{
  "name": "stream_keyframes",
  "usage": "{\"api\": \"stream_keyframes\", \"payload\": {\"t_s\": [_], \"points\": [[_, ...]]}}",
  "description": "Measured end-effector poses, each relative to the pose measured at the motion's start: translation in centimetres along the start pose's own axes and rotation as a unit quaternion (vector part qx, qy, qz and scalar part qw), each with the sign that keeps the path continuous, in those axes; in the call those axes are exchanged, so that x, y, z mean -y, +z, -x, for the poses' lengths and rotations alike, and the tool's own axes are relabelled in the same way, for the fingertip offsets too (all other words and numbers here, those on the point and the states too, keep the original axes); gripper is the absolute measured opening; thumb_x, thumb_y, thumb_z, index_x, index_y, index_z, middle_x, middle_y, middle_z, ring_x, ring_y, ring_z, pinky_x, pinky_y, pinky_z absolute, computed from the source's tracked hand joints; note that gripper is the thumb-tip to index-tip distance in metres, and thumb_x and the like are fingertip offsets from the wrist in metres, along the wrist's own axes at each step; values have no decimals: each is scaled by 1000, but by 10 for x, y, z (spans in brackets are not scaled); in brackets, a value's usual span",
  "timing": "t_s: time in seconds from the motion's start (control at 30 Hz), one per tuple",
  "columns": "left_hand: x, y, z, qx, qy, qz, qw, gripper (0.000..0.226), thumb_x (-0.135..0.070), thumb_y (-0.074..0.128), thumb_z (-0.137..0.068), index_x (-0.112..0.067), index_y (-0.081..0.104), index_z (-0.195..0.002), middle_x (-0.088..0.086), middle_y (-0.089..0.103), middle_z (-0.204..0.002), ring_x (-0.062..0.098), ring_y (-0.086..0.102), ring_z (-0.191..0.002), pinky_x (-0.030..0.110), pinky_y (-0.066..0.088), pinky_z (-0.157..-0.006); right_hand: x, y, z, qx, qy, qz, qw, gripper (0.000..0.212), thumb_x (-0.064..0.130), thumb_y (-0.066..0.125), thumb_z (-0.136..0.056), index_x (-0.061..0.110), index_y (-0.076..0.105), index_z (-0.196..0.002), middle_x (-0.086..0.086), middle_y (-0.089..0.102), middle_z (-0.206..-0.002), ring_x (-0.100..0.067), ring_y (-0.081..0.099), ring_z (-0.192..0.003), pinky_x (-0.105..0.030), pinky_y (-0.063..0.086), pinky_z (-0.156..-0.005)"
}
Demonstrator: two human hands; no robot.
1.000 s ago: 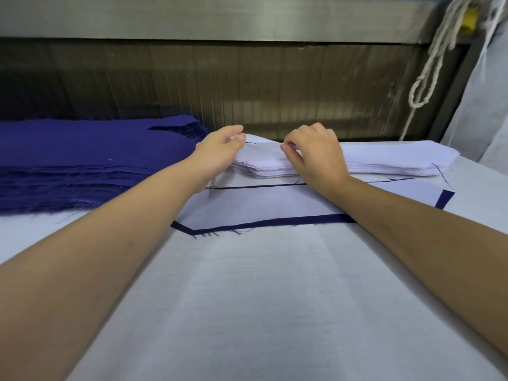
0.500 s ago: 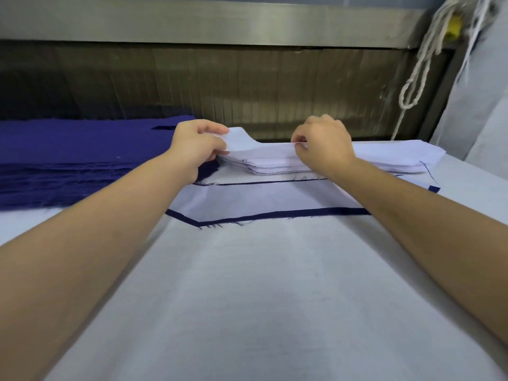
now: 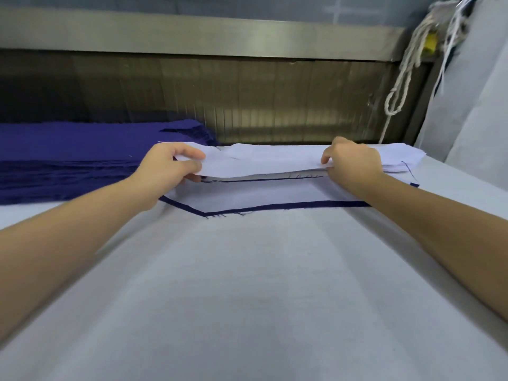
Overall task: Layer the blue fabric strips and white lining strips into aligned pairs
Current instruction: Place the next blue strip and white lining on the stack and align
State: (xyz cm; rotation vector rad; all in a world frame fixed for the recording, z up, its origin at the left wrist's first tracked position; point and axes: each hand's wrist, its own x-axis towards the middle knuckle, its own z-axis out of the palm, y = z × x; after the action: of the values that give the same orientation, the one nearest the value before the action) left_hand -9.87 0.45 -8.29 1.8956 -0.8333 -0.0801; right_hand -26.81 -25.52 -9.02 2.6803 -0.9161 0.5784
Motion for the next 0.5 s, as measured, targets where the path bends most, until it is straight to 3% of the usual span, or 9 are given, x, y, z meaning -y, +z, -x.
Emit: {"api": "stream_keyframes", "payload": {"t_s": [0.1, 0.23, 0.3, 0.4, 0.5], "points": [[5, 0, 5, -43, 18, -11, 999, 15, -16, 61, -89, -24, 66, -77, -9, 65, -91, 6, 64, -60, 25, 45, -64, -10, 6, 10, 28, -1, 27, 999, 26, 11, 48, -93, 23, 64, -109, -7, 50, -116, -33, 56, -92, -32, 33, -70], [13, 1, 9, -69, 22, -23, 997, 12, -27, 66, -86, -18, 69, -79, 0, 68, -83, 13, 60, -64, 34, 49, -66, -22, 11, 19, 14, 9, 16, 1000, 25, 14, 47, -94, 22, 67, -104, -7, 52, -111, -31, 51, -81, -33, 31, -68], [15, 0, 12, -76, 21, -36, 996, 16, -30, 65, -86, -16, 71, -81, 3, 69, -82, 13, 58, -66, 30, 47, -67, -26, 12, 22, 3, 17, -6, 1000, 25, 14, 46, -95, 21, 69, -101, -8, 54, -109, -31, 51, -82, -33, 33, -68], [19, 0, 20, -78, 49, -105, 990, 18, -24, 61, -89, -11, 72, -89, 2, 70, -90, 13, 57, -73, 26, 40, -68, -27, 13, 25, -14, 34, -53, 998, 27, 14, 45, -94, 22, 70, -100, -7, 58, -112, -35, 56, -91, -31, 36, -70], [19, 1, 24, -73, 76, -171, 980, 13, -12, 60, -88, -12, 70, -95, -5, 65, -91, 2, 47, -60, 22, 36, -71, -28, 10, 27, -57, 51, -130, 989, 28, 12, 45, -92, 20, 70, -103, -4, 60, -118, -33, 56, -98, -34, 40, -78]]}}
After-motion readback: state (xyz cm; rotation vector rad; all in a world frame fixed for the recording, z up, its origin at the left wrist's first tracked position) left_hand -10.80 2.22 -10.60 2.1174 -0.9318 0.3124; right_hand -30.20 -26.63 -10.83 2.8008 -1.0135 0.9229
